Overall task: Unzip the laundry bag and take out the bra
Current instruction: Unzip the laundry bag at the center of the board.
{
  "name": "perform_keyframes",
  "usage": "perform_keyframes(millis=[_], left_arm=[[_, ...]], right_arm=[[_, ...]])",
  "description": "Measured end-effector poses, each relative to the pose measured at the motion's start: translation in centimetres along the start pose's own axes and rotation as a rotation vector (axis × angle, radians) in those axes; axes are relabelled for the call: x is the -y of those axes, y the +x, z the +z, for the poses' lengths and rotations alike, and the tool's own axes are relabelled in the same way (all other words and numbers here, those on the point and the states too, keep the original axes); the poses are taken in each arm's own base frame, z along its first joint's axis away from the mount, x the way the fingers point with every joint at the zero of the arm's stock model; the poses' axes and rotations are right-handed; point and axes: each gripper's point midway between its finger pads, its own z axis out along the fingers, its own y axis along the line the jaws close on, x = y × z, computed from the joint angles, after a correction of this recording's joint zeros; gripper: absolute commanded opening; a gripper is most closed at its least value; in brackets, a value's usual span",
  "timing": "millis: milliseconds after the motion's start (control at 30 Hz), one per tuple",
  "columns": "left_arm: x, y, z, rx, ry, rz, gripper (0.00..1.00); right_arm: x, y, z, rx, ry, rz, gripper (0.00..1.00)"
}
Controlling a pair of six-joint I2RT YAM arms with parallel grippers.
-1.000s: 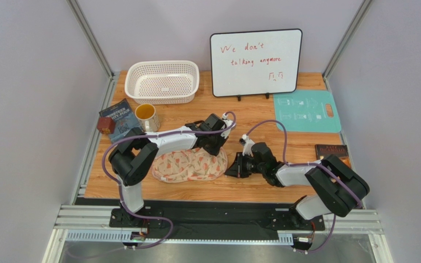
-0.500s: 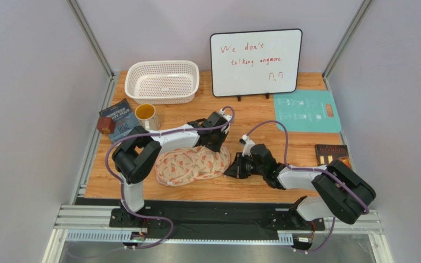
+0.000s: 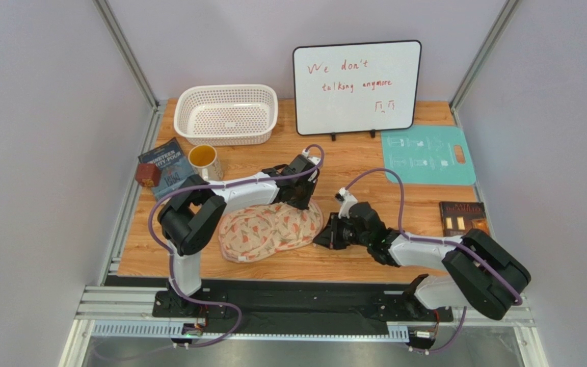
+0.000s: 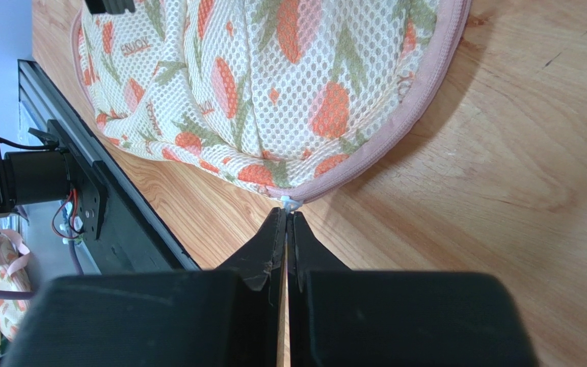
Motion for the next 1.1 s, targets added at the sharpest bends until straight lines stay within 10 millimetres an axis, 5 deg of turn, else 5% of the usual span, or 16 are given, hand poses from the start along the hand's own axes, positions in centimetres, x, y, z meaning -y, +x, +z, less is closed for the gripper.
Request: perform_keyframes(millis=[767, 833, 933, 1100], left_arm=[[0.0, -1.0, 0.3, 0.024, -0.004, -0.125, 0.00], [-0.2, -1.3, 0.4, 0.036, -0.007, -0.139, 0.00], [-0.6, -1.7, 0.5, 0.055, -0.009, -0.158, 0.00], [-1.5, -2.6, 0.7, 0.091, -0.031, -0.188, 0.00]], right_arm=[[-0.3, 0.8, 0.5, -0.012, 0.036, -0.010, 0.00], [-0.4, 0.6, 0.2, -0.008, 0.053, -0.012, 0.11], [-0.6, -0.3, -0.3, 0.012, 0.084, -0.014, 0.53], [-1.2, -2.0, -1.6, 0.041, 0.128, -0.060, 0.70]])
